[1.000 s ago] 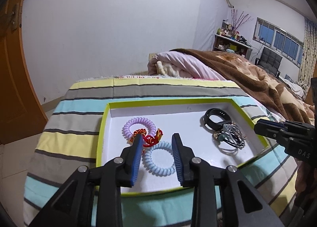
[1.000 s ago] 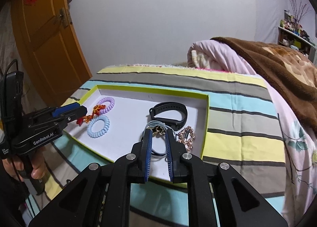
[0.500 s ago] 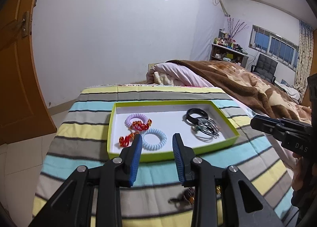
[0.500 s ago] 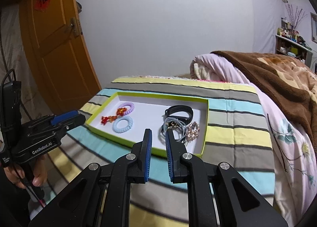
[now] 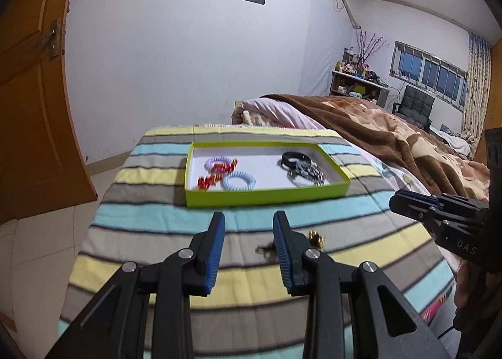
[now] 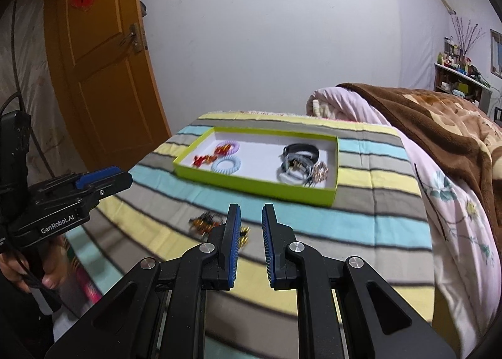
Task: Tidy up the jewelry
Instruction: 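Withdraw both tools from the box back toward the remaining jewelry, then grasp the gold charm with the right tool while the left tool grasps the amber bead bracelet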
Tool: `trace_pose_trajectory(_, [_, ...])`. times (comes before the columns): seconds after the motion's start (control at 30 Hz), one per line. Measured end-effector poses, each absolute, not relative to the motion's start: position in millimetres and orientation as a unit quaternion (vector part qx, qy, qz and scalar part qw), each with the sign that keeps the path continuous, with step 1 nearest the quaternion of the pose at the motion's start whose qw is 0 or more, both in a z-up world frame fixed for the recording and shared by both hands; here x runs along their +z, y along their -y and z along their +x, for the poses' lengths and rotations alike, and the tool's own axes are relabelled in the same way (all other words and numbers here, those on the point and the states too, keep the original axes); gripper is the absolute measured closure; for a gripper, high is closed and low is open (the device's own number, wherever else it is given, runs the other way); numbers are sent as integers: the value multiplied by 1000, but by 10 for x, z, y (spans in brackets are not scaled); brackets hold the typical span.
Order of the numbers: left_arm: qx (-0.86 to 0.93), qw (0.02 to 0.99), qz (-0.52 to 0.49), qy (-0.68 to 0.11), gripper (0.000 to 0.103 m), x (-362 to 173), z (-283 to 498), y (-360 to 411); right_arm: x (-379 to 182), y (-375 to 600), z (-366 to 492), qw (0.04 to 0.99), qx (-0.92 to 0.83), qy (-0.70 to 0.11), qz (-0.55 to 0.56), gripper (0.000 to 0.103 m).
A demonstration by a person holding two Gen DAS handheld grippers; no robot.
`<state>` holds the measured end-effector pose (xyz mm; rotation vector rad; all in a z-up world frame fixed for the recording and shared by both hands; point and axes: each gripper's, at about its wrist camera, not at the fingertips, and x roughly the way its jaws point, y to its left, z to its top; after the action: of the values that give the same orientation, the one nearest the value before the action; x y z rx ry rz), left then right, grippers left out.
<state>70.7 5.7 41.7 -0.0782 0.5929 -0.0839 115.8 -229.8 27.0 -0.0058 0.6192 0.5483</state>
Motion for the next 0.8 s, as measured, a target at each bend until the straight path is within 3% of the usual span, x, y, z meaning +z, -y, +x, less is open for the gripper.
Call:
trace_pose_trajectory(0.4, [-49,948,-48,-310,70,268,342,-30,74,2274,674,913,262,-312,-5,89])
trace_pose_trajectory(0.8, [-60,946,-51,-316,66,152,400,7,-69,2219,786,910,257,-326,-8,88])
